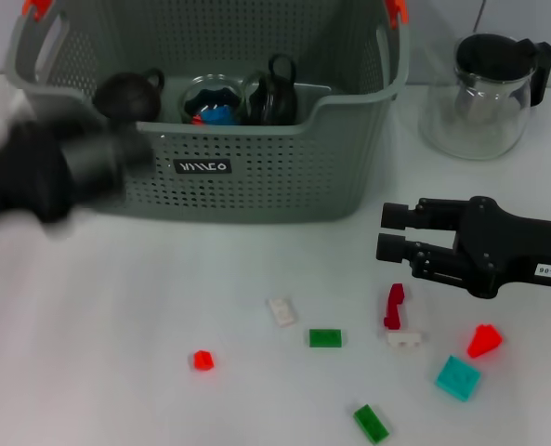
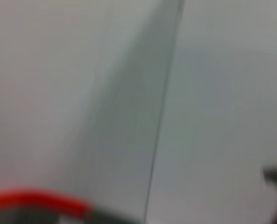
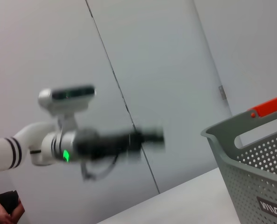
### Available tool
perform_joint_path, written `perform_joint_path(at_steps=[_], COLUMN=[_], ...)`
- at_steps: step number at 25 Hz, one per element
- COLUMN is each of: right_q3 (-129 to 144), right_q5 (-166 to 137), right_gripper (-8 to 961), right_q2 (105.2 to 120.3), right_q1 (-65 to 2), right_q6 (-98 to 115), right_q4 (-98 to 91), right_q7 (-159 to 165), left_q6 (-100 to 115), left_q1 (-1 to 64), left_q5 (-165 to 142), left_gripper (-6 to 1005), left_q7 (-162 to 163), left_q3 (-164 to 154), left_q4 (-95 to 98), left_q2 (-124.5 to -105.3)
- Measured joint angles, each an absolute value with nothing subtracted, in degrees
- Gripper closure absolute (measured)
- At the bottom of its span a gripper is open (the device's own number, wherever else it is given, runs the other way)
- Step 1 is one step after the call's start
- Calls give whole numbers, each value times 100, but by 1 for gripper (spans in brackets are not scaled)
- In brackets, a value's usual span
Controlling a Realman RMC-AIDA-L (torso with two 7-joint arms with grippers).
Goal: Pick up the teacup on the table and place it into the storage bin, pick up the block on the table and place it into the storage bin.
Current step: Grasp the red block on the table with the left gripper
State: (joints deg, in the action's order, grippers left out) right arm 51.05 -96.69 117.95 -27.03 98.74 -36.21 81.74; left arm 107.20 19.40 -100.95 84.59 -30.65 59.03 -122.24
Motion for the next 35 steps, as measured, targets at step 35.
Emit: perform_joint_path(at_steps=[35], right_q3=[5053], right_q5=[-9677], right_gripper=[461], right_q2=[11793], right_q1=[-2707], right_q6=[9870], right_q4=[-3577], right_q7=[8191], left_q6=[8388], left_q1=[1960], left_q5=[-12600], left_gripper=[556], left_q7=[5018], left_q3=[-3414], left_q4=[3380], left_q2=[-12436])
